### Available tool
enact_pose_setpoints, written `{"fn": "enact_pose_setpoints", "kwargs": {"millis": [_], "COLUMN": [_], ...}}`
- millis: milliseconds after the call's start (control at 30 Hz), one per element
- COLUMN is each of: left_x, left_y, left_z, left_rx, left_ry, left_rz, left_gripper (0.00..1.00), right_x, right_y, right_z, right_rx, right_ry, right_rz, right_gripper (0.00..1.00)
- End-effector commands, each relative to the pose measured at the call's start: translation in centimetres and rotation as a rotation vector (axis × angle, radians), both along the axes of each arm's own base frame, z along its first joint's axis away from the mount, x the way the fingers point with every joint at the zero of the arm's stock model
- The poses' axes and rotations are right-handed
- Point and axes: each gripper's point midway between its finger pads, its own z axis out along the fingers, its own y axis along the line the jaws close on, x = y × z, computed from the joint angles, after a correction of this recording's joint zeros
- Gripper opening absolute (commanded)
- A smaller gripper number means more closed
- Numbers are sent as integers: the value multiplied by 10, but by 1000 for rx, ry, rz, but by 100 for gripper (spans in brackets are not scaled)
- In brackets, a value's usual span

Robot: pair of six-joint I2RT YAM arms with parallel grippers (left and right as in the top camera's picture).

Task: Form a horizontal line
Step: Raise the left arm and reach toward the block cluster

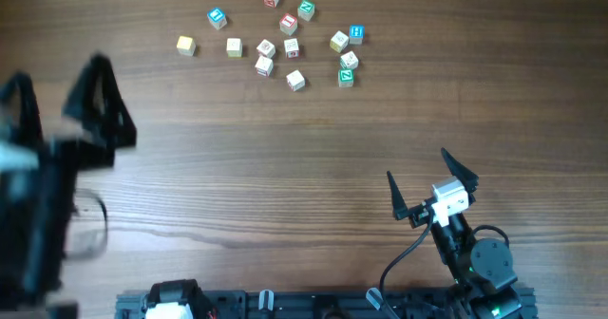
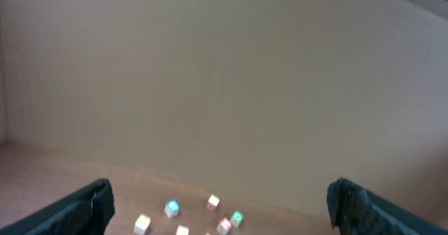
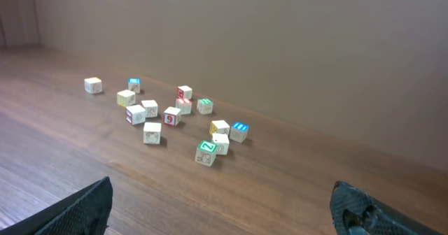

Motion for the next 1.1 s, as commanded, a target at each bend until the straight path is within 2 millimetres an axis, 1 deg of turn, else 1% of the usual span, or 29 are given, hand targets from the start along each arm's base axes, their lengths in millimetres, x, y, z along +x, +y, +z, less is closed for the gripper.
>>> {"fn": "enact_pose_setpoints", "kwargs": {"millis": [0,33,67,200,300,367,433,467,500,533,567,700,767,833,900,967,1067], "left_x": [57,71,90,128,135,133,132,132,132,132,130,127,128,136,144,156,173], "left_y": [2,3,4,6,6,6,3,3,3,3,3,3,2,-6,-21,-42,-62], "left_z": [-4,-14,-31,-65,-76,-82,-83,-83,-83,-83,-85,-93,-103,-117,-135,-159,-192], "left_rx": [65,65,57,46,42,39,35,35,35,35,34,31,22,15,21,35,51], "left_ry": [161,224,302,407,442,467,471,472,473,473,482,519,557,601,661,730,818], "left_rz": [-23,-26,-30,-37,-42,-43,-58,-58,-58,-58,-59,-60,-68,-100,-139,-193,-235], "left_gripper": [100,100,100,100,100,100,100,98,60,14,4,4,4,4,4,4,4], "right_x": [-1,-1,-1,-1,-1,-1,-1,-1,-1,-1,-1,-1,-1,-1,-1,-1,-1], "right_y": [1,1,1,1,1,1,1,1,1,1,1,1,1,1,1,1,1], "right_z": [1,1,1,1,1,1,1,1,1,1,1,1,1,1,1,1,1], "right_rx": [1,1,1,1,1,1,1,1,1,1,1,1,1,1,1,1,1], "right_ry": [-7,-7,-7,-7,-7,-7,-7,-7,-7,-7,-7,-7,-7,-7,-7,-7,-7], "right_rz": [5,5,5,5,5,5,5,5,5,5,5,5,5,5,5,5,5], "right_gripper": [100,100,100,100,100,100,100,100,100,100,100,100,100,100,100,100,100]}}
